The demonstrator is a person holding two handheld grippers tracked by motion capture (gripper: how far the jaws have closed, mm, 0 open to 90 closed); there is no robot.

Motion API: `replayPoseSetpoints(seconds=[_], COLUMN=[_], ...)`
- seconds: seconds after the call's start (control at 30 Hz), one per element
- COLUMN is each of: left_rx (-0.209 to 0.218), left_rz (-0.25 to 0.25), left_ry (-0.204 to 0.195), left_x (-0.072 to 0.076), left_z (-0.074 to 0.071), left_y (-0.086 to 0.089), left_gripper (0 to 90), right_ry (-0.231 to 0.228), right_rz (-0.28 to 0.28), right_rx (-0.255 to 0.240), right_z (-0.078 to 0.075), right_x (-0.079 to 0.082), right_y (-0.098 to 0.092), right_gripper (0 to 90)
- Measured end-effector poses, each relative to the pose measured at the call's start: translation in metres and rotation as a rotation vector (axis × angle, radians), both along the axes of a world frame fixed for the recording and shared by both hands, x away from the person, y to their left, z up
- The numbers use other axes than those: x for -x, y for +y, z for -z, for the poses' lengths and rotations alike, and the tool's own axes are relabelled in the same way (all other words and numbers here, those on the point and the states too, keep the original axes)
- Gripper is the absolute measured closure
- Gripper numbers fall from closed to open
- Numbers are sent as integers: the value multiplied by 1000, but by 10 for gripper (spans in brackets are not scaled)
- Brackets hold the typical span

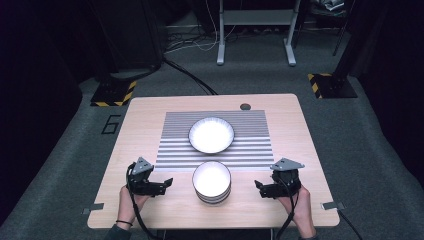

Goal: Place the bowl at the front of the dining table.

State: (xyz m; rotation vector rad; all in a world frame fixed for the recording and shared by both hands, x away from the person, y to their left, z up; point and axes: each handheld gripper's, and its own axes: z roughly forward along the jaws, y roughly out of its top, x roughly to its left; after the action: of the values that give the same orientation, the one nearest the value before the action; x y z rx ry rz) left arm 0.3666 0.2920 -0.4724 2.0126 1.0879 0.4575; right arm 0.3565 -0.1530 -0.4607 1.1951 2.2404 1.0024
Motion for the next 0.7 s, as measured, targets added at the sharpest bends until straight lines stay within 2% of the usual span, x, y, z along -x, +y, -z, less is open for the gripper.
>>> replayPoseSetpoints(seconds=[0.5, 0.7], left_rx=[29, 27], left_rz=[34, 55], left_ry=[-19, -23], left_x=[0, -1], left_z=[-8, -12], left_y=[-13, -19], left_gripper=[83, 83], right_ry=[-24, -39], right_rz=[-41, -62], right_rx=[26, 42], right_z=[-10, -15], right_x=[-3, -4], right_y=[22, 32], right_gripper=[51, 55])
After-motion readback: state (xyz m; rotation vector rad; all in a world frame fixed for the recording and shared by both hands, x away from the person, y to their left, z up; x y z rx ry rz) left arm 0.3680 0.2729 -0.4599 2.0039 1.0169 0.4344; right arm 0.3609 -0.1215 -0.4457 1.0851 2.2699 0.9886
